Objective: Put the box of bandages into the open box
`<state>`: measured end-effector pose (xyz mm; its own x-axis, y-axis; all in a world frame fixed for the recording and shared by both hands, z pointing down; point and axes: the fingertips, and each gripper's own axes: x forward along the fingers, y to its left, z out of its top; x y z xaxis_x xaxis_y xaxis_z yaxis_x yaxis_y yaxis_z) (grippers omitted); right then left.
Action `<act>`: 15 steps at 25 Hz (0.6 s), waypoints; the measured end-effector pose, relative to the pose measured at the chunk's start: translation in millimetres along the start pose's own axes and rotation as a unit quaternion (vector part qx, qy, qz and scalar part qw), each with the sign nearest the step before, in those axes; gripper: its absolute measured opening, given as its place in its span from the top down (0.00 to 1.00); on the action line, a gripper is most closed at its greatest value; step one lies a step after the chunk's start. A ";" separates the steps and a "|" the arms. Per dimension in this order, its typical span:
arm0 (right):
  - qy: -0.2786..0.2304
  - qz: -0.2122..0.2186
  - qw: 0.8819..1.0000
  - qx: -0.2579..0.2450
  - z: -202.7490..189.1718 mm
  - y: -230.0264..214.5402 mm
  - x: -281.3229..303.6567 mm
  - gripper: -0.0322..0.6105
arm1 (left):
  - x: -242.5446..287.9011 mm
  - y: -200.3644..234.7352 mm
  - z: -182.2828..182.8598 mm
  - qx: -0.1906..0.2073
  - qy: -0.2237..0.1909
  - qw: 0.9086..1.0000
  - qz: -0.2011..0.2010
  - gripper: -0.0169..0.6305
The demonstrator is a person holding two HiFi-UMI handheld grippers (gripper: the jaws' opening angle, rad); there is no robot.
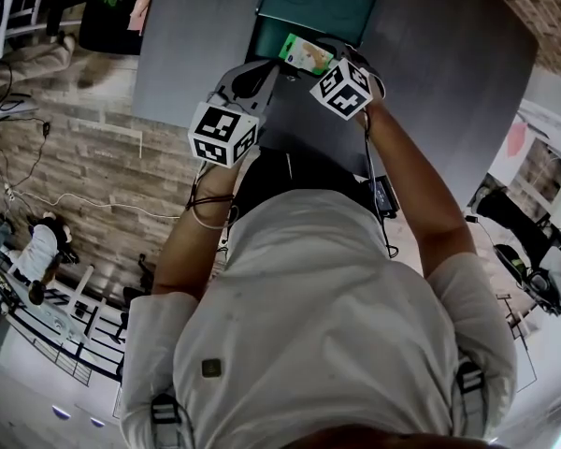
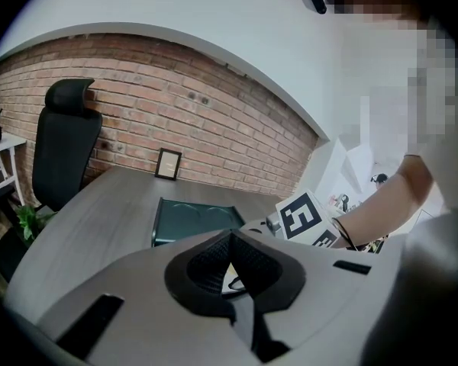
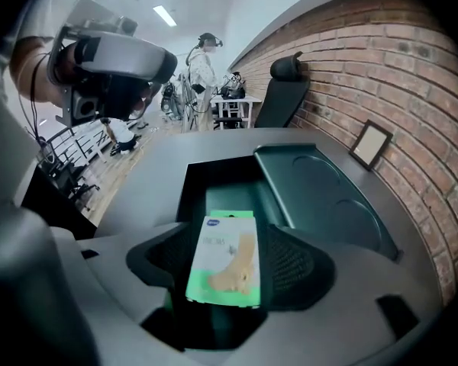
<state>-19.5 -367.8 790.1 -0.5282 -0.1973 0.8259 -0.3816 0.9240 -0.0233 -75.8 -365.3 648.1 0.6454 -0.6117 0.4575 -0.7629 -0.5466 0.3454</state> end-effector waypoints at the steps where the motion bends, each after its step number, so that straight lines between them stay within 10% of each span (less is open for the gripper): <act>1: -0.001 -0.002 1.000 -0.002 1.1 0.3 0.0 0.48 | -0.6 -0.1 -0.6 0.000 0.000 1.000 0.000 0.95; 15: -0.038 -0.046 0.998 0.015 30.8 1.4 -33.8 0.48 | -24.6 -7.3 11.7 0.009 -0.015 1.000 -0.001 0.95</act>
<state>-25.5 -369.9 744.8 -0.5453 -0.3067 0.7801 -0.4527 0.8910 0.0338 -85.7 -352.9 624.8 0.6474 -0.6281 0.4318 -0.7615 -0.5571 0.3313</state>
